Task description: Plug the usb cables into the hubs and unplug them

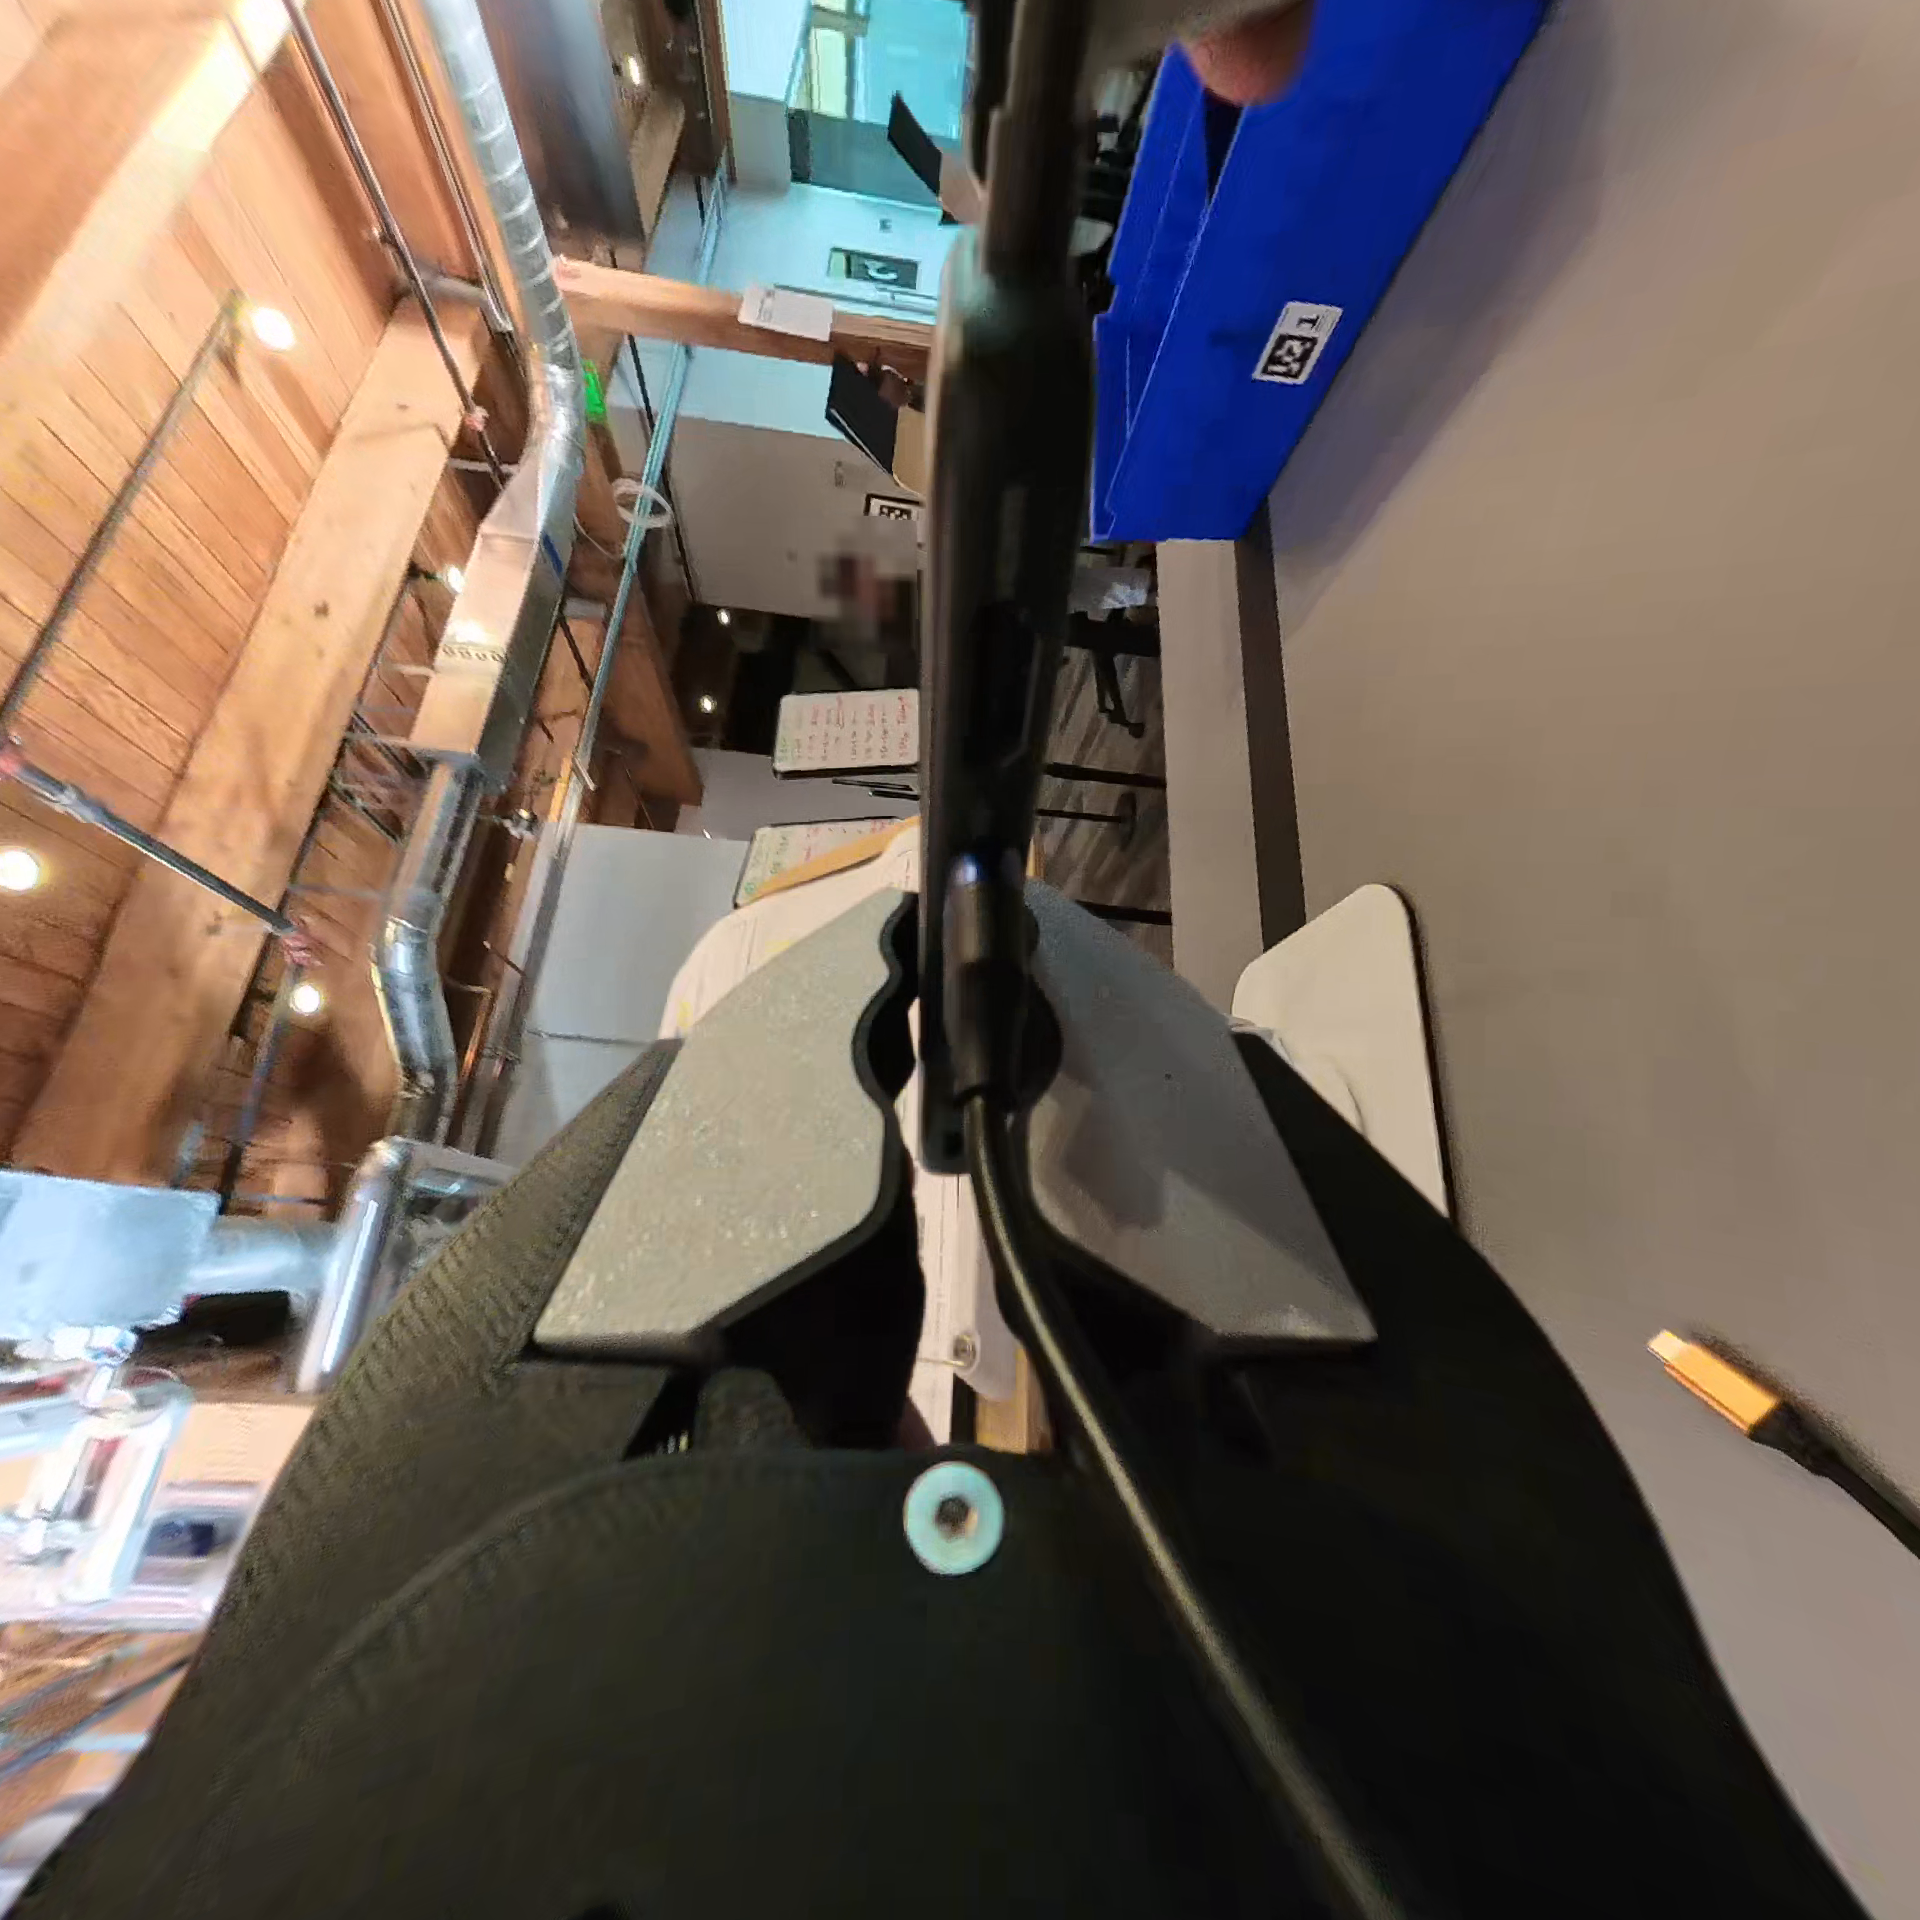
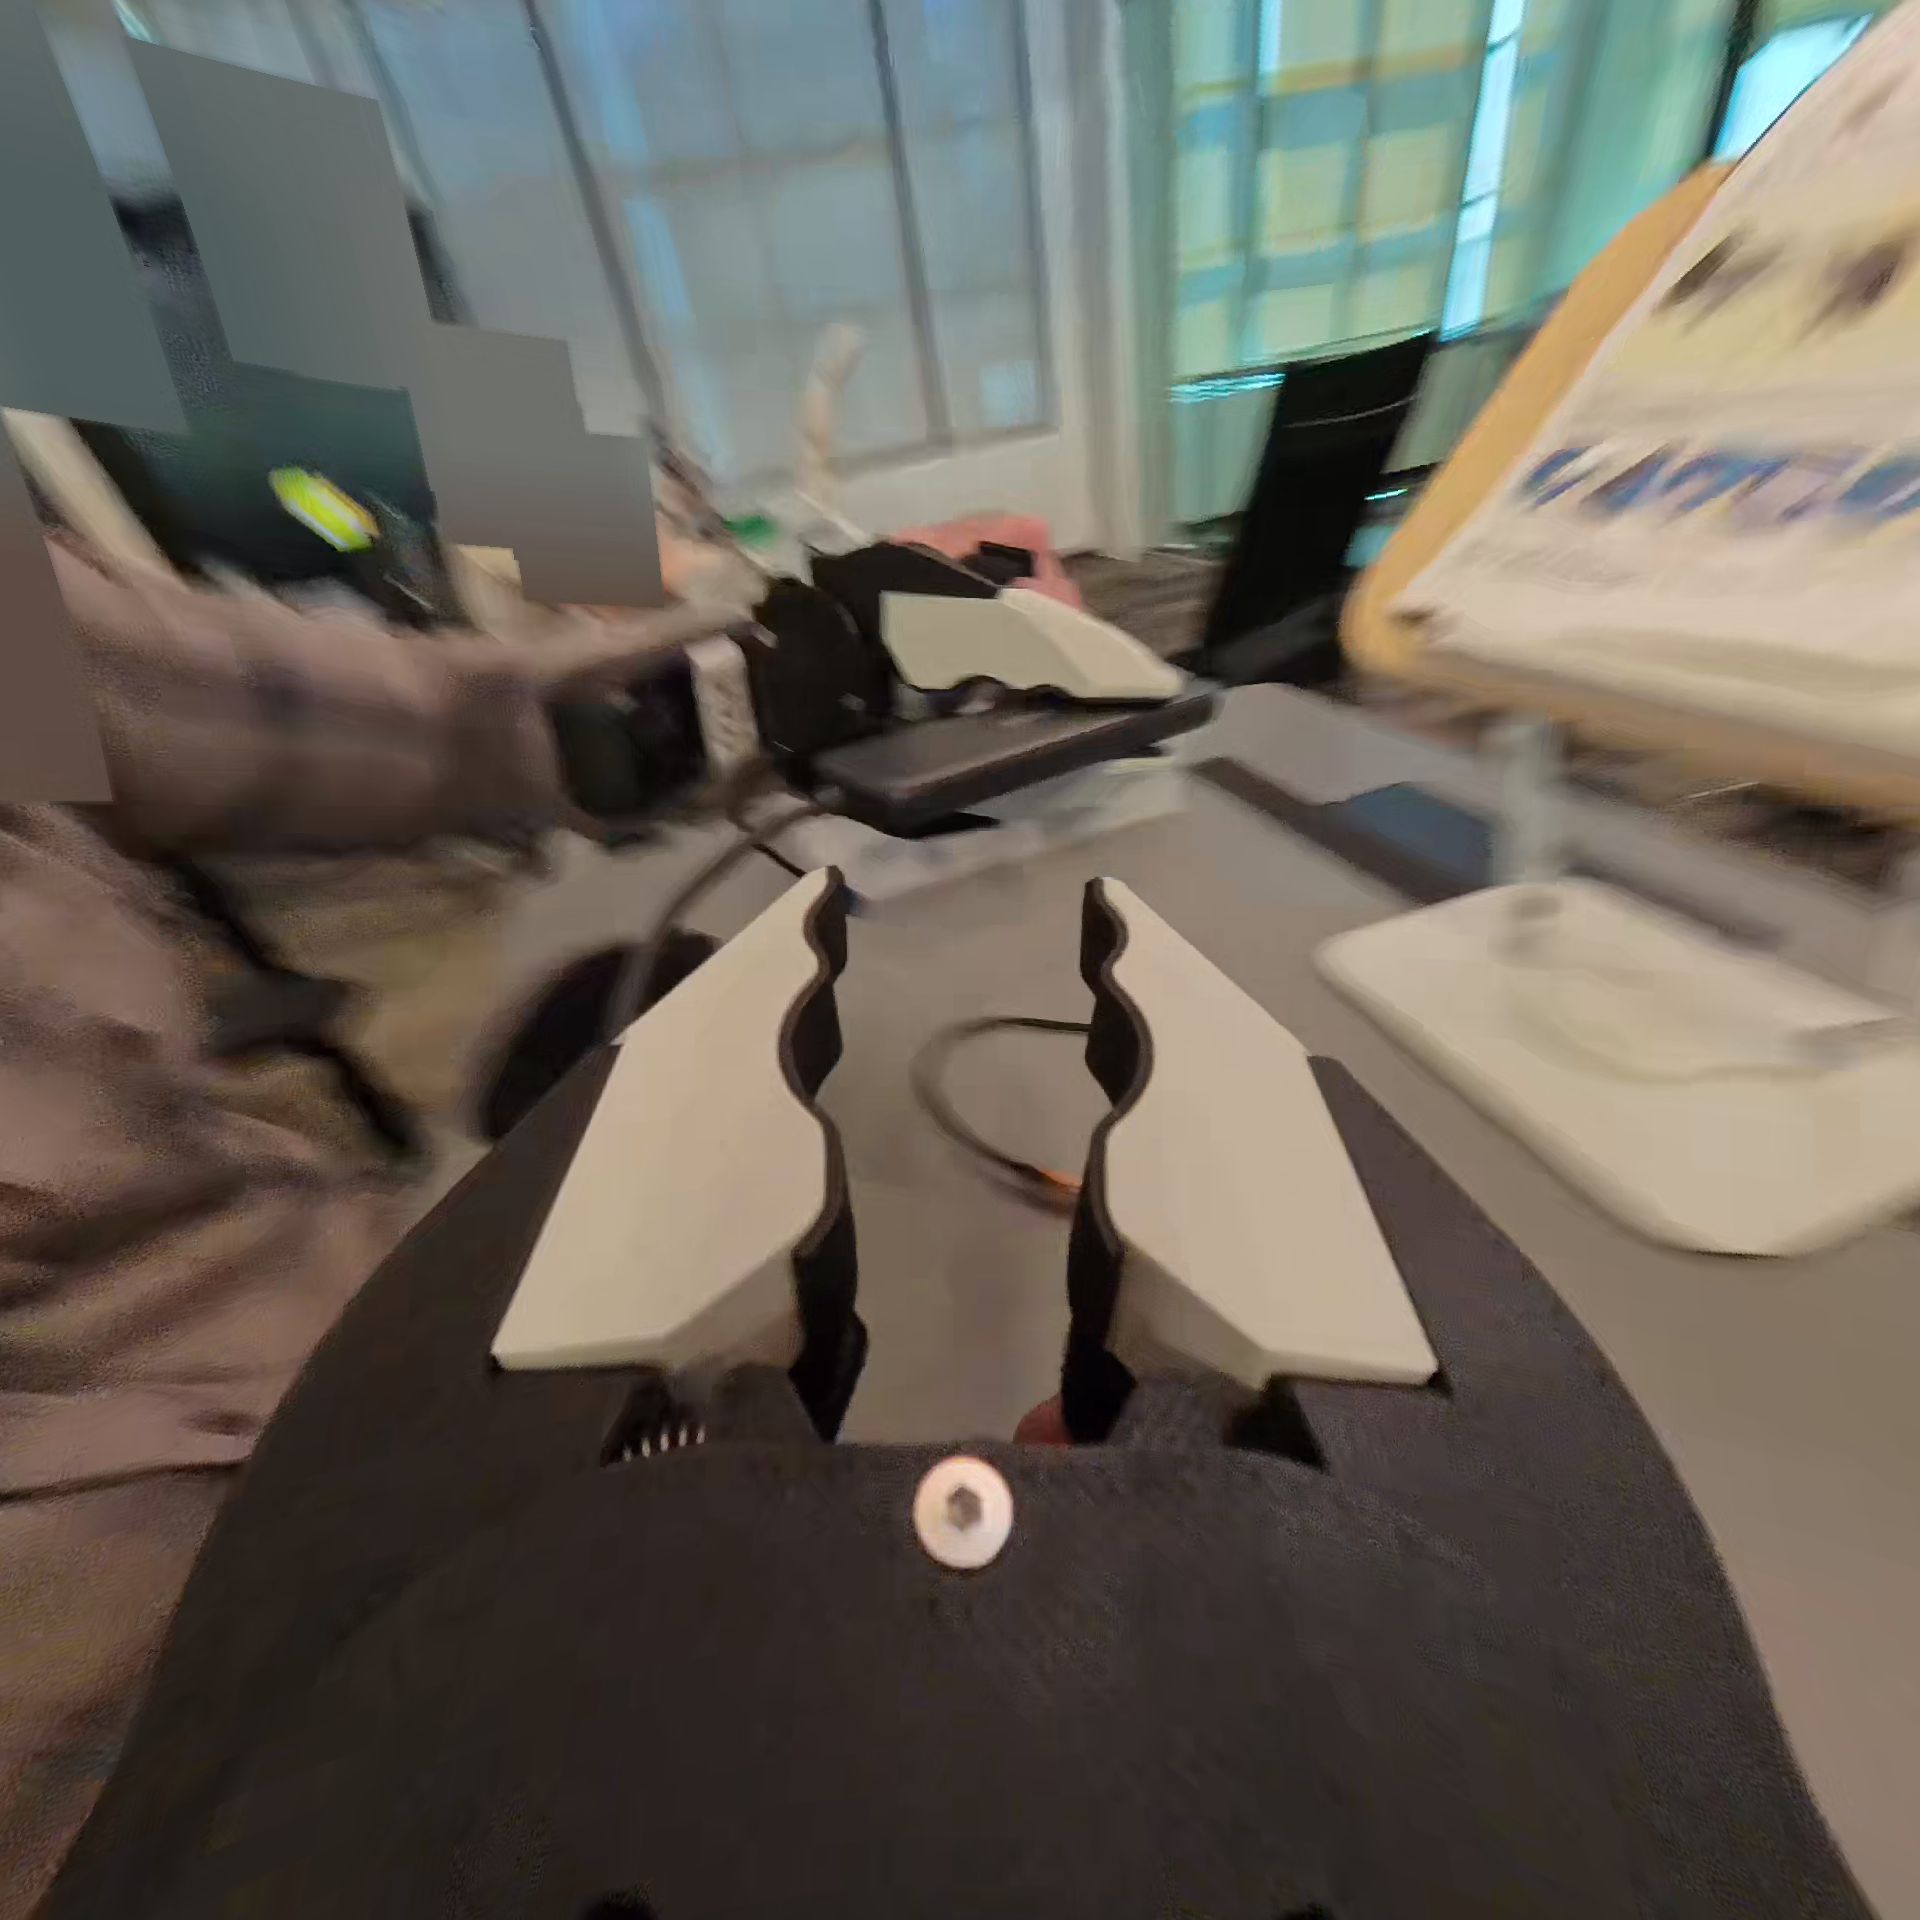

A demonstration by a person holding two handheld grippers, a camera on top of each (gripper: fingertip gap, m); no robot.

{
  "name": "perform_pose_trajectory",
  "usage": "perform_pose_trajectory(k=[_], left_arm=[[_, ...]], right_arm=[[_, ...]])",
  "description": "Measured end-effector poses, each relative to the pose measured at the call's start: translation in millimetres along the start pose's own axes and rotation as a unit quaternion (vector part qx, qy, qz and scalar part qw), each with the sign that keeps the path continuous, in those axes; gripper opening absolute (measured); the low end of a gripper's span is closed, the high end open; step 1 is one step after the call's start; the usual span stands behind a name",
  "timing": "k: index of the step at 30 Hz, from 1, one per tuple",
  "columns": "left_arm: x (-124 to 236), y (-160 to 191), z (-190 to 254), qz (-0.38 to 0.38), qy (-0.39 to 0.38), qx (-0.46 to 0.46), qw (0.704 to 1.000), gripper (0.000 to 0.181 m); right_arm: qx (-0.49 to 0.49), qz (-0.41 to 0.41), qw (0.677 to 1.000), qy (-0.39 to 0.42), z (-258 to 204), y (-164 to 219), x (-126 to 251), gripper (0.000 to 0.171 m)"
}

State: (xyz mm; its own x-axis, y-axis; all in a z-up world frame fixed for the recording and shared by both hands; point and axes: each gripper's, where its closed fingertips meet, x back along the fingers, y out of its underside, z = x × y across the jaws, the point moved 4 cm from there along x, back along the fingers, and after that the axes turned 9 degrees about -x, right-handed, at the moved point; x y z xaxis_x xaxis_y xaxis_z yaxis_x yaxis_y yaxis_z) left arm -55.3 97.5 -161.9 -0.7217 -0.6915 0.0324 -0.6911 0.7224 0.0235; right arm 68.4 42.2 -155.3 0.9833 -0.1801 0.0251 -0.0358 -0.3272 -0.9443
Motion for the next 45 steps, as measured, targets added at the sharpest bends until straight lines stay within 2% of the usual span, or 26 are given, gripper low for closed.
perform_pose_trajectory(k=[1, 2, 3, 5, 10, 13, 15, 18, 20, 24, 29, 33, 34, 37, 41, 43, 45], left_arm=[[-2.3, 4.4, -1.6, -0.009, 0.010, 0.008, 1.000, 0.012], [-5.1, 8.6, -2.7, -0.020, 0.022, 0.016, 0.999, 0.012], [-7.4, 10.6, -4.1, -0.022, 0.029, 0.020, 0.999, 0.012], [-14.7, 17.2, -5.5, -0.044, 0.046, 0.041, 0.997, 0.012], [-29.3, 8.0, -3.4, -0.038, 0.085, 0.043, 0.995, 0.012], [-37.4, 6.2, -1.6, -0.055, 0.103, 0.050, 0.992, 0.011], [-41.6, 7.1, 0.1, -0.071, 0.123, 0.061, 0.988, 0.011], [-46.5, 1.5, 1.1, -0.081, 0.140, 0.069, 0.985, 0.012], [-47.7, -8.1, -2.4, -0.067, 0.133, 0.072, 0.986, 0.011], [-51.6, -6.8, -0.9, -0.088, 0.149, 0.085, 0.981, 0.011], [-52.9, -6.0, 2.9, -0.100, 0.147, 0.047, 0.983, 0.011], [-55.8, -6.0, 4.1, -0.098, 0.150, 0.054, 0.982, 0.013], [-55.7, -4.9, 3.0, -0.099, 0.160, 0.064, 0.980, 0.017], [-51.2, 11.9, -3.5, -0.119, 0.187, 0.108, 0.969, 0.050], [-24.6, 40.8, -18.4, -0.148, 0.165, 0.200, 0.954, 0.061], [-4.7, 46.2, -19.8, -0.144, 0.149, 0.269, 0.941, 0.058], [15.0, 42.5, -9.9, -0.132, 0.154, 0.351, 0.914, 0.054]], right_arm=[[0.088, -0.023, 0.994, 0.057, 5.7, -6.8, 5.0, 0.042], [0.197, -0.061, 0.970, 0.126, 12.6, -11.1, 9.2, 0.043], [0.301, -0.088, 0.931, 0.185, 15.1, -17.8, 12.8, 0.045], [0.438, -0.112, 0.862, 0.231, 5.6, -30.0, 11.4, 0.042], [0.563, -0.196, 0.767, 0.237, 11.0, -12.9, -23.9, 0.070], [0.601, -0.221, 0.730, 0.239, 2.9, -7.1, -42.2, 0.064], [0.609, -0.241, 0.703, 0.277, 12.7, -10.4, -47.8, 0.060], [0.613, -0.242, 0.697, 0.282, 18.5, -11.5, -55.1, 0.043], [0.612, -0.247, 0.692, 0.291, 25.1, -12.4, -58.8, 0.038], [0.622, -0.235, 0.679, 0.311, 33.5, -17.4, -61.1, 0.022], [0.624, -0.239, 0.680, 0.302, 40.1, -12.4, -60.9, 0.010], [0.626, -0.233, 0.683, 0.296, 43.2, -11.1, -57.5, 0.010], [0.629, -0.227, 0.679, 0.302, 44.1, -12.7, -56.0, 0.009], [0.623, -0.216, 0.680, 0.319, 51.0, -17.8, -47.8, 0.010], [0.615, -0.184, 0.682, 0.351, 62.7, -26.9, -30.3, 0.009], [0.611, -0.184, 0.679, 0.363, 70.3, -27.5, -22.4, 0.009], [0.608, -0.180, 0.678, 0.372, 76.9, -26.6, -15.4, 0.010]])
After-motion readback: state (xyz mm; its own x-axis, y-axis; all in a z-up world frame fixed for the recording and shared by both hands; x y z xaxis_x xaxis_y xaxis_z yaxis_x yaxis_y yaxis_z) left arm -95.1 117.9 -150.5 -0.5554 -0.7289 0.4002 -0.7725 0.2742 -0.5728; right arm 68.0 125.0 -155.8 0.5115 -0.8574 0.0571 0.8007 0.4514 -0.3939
